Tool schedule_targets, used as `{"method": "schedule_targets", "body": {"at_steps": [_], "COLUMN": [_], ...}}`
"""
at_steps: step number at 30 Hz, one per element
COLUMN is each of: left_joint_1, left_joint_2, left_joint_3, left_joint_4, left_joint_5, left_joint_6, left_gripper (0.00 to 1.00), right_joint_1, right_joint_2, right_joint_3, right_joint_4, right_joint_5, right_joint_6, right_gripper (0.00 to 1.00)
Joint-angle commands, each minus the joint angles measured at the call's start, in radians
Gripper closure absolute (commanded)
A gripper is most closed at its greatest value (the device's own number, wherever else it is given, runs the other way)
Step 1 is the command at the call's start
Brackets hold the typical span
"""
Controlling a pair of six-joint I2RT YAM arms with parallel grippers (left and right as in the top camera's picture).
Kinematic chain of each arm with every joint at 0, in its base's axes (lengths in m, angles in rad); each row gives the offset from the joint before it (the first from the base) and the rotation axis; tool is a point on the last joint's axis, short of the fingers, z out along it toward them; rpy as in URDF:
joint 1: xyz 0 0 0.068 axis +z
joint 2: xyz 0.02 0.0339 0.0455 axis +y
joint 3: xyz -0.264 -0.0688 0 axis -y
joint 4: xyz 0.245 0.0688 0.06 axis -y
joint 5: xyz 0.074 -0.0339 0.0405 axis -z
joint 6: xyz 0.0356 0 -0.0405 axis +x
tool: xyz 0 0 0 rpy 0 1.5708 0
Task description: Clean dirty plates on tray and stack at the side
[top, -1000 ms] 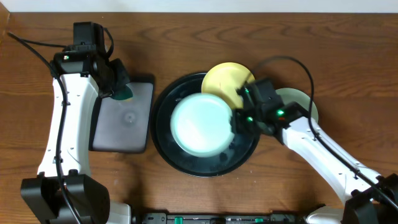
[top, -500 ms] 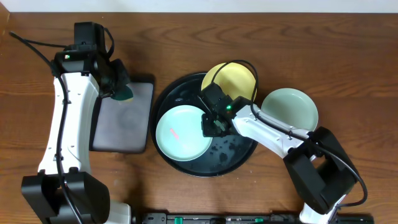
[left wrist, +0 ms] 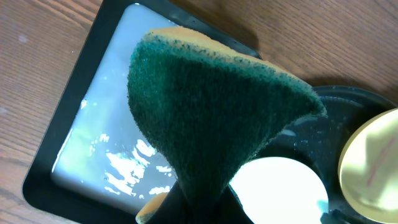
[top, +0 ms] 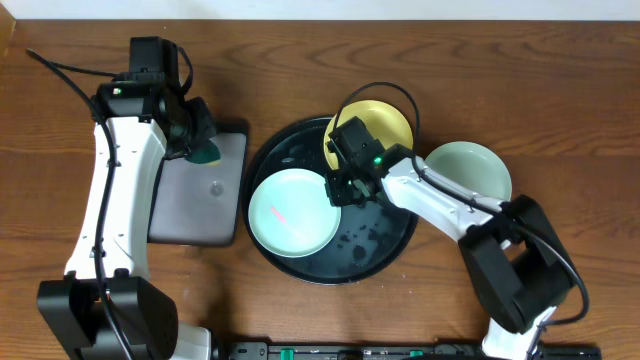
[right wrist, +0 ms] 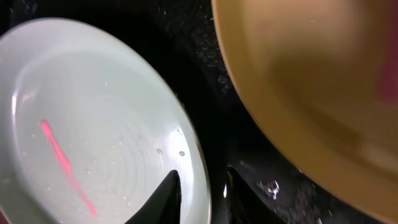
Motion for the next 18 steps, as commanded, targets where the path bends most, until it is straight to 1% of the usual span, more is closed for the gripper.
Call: {"method": "schedule_targets", "body": {"at_steps": [1,2,3,4,5,7,8,11,13,15,18], "left_joint_1": [0.000,0.000,0.000,0.000,0.000,-0.010,-0.022,-0.058,-0.096,-0.156,-0.226], "left_joint_2": [0.007,0.007,0.007,0.007,0.007,0.007,0.007,0.008,0.008,0.008,0.008], "left_joint_3": [-0.006,-0.006,-0.006,-0.006,-0.006,-0.021,-0.041,-0.089,-0.130,-0.201,-0.294], "left_joint_4": [0.000,0.001,0.000,0.000,-0.003,-0.007,-0.006,-0.002,0.003,0.025,0.083], "left_joint_5": [-0.002,-0.002,-0.002,-0.002,-0.002,0.009,0.044,0.081,0.081,0.080,0.079], "left_joint_6": [0.009,0.009,0.009,0.009,0.008,0.005,0.005,-0.004,-0.019,-0.059,-0.103], "left_gripper": [0.92,0.92,0.92,0.92,0.92,0.92,0.92,0.93,0.93,0.93,0.93], "right_joint_1": [-0.011,-0.011,-0.011,-0.011,-0.011,-0.012,-0.012,-0.012,-0.011,-0.011,-0.011], "right_joint_2": [0.061,0.066,0.070,0.071,0.072,0.072,0.072,0.072,0.072,0.072,0.072], "right_joint_3": [0.044,0.052,0.055,0.056,0.056,0.056,0.056,0.056,0.056,0.056,0.056], "right_joint_4": [0.005,0.005,0.008,0.010,0.012,0.004,-0.007,-0.044,-0.053,-0.055,-0.055], "right_joint_5": [-0.098,-0.097,-0.095,-0.093,-0.085,-0.045,-0.021,0.016,0.016,0.016,0.016], "right_joint_6": [-0.094,-0.094,-0.094,-0.092,-0.080,-0.022,0.019,0.130,0.143,0.143,0.147], "right_gripper": [0.78,0.79,0.83,0.90,0.99,0.99,0.99,0.99,0.99,0.99,0.99]}}
